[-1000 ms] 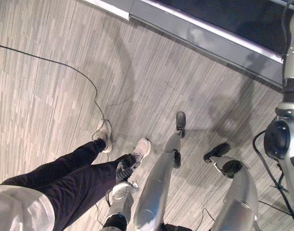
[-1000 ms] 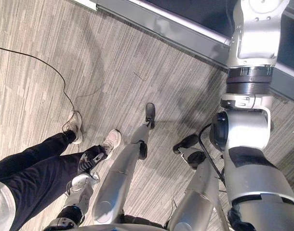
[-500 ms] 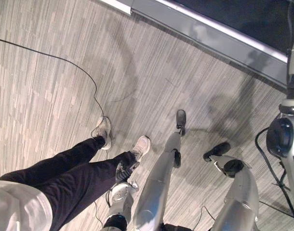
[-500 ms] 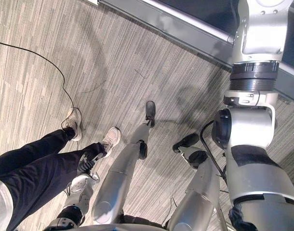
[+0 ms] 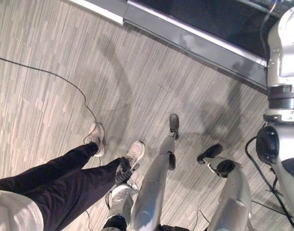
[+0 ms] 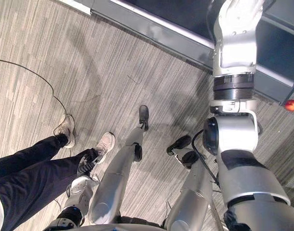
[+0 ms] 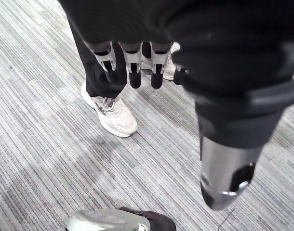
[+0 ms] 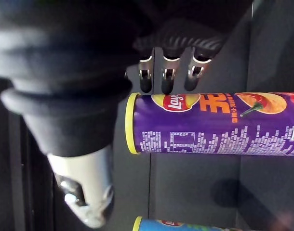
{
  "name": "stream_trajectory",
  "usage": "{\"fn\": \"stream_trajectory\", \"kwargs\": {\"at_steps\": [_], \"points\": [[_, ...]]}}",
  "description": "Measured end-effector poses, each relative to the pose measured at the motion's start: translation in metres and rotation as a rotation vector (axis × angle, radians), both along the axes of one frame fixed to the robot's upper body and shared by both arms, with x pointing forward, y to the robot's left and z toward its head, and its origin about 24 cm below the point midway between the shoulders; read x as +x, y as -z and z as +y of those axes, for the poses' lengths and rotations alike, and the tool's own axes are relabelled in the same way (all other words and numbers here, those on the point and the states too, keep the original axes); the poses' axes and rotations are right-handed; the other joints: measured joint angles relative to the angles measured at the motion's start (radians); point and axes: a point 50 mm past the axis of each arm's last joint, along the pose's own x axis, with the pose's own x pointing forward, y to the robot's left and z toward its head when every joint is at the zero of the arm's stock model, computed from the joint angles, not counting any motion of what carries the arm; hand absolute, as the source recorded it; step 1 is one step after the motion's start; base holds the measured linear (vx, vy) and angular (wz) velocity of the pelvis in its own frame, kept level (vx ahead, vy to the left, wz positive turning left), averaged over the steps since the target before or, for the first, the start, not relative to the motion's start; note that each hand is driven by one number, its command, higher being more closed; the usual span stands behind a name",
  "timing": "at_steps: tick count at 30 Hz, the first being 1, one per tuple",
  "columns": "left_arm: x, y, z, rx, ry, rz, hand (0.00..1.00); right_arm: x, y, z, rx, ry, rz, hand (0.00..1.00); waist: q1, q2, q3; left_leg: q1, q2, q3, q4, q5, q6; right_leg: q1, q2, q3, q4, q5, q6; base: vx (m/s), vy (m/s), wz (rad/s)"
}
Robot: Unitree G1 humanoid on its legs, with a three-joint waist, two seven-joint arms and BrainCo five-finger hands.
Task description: Put the gum and the chips on the shelf.
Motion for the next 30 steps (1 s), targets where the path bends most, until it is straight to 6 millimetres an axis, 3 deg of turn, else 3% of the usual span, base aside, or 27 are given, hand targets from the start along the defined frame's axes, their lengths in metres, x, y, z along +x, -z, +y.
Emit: {"fn": "stream_trajectory", "kwargs": {"at_steps": [6,14,19,23,30], "points": [[-0.001,0.001,-0.001,-0.001,0.001,0.009,0.0,0.017,0.037,0.014,0.023,-0.055,0.107,0.0,-0.004,-0.007,-0.005,0.063,0.009,0.001,-0.001,-0.007,-0.009,0.068,0.016,-0.002,-0.023,0.0,0.001,-0.03,-0.09,-0.07],[-0.001,0.002,-0.001,0.003,0.01,0.017,0.0,0.023,0.048,0.018,0.045,-0.076,0.146,0.0,-0.005,-0.008,-0.005,0.14,0.011,0.001,-0.003,-0.016,-0.014,0.149,0.023,-0.003,-0.041,0.0,0.002,-0.01,-0.083,-0.04],[-0.005,0.006,-0.002,0.001,0.016,0.05,0.0,0.029,0.057,0.015,0.058,-0.071,0.186,0.0,-0.024,-0.01,-0.006,0.188,0.011,0.001,-0.004,-0.019,-0.018,0.197,0.025,-0.005,-0.049,-0.002,0.011,-0.02,-0.08,-0.04],[-0.008,0.009,-0.003,0.005,0.028,0.07,0.0,0.034,0.078,0.006,0.097,-0.061,0.24,0.0,-0.025,-0.022,-0.016,0.228,0.02,0.02,-0.006,-0.03,-0.018,0.233,0.039,0.005,-0.076,0.004,0.022,-0.01,-0.079,-0.16],[-0.007,0.009,-0.004,0.033,0.058,0.074,0.0,0.035,0.09,0.011,0.115,-0.082,0.264,0.0,-0.031,-0.03,-0.023,0.296,0.026,0.032,-0.007,-0.044,-0.016,0.3,0.047,0.007,-0.1,0.014,0.024,0.03,-0.101,-0.11]]}}
